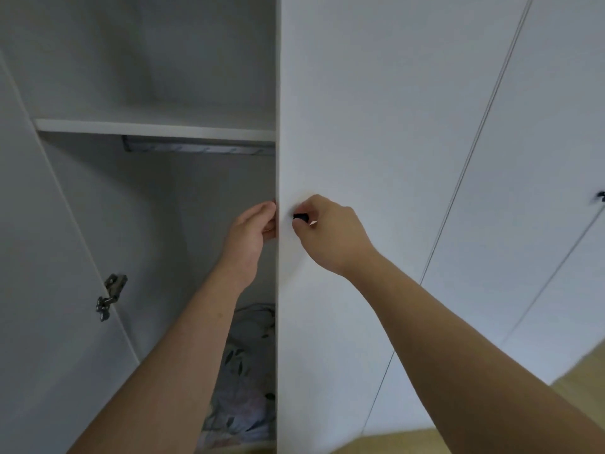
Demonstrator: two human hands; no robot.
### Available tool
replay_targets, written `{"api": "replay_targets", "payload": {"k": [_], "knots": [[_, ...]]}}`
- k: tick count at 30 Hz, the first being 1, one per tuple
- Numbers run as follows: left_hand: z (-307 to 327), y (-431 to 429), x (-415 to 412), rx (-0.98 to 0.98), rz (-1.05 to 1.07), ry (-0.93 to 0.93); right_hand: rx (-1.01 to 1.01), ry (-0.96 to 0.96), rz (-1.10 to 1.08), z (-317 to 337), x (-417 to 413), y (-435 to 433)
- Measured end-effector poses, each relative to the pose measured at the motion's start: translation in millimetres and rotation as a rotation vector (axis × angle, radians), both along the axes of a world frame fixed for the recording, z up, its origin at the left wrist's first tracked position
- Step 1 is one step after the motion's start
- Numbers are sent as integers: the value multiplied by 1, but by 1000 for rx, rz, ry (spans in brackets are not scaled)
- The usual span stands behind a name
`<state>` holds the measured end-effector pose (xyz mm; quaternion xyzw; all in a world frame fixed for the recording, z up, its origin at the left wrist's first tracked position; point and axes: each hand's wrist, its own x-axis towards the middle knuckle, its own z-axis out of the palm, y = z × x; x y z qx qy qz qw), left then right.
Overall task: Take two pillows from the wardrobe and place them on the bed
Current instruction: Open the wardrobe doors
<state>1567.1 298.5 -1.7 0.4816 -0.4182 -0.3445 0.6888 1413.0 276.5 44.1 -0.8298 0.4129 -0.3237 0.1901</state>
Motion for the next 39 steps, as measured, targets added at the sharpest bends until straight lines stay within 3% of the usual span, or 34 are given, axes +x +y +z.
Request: {"api": "replay_targets", "payload": {"k": [9, 21, 25, 31, 39], "knots": [[8, 25, -14, -8, -251, -30, 214, -298, -70, -2, -44, 29], [17, 21, -84, -101, -600, -127, 107, -692, -217, -26, -97, 56], [19, 15, -120, -139, -716, -198, 127, -786, -256, -28, -128, 63], [12, 7, -188, -133, -824, -142, 186, -908, -346, -35, -180, 68], [15, 3, -268, -157, -826, -187, 182, -938, -700, -39, -243, 87]]}}
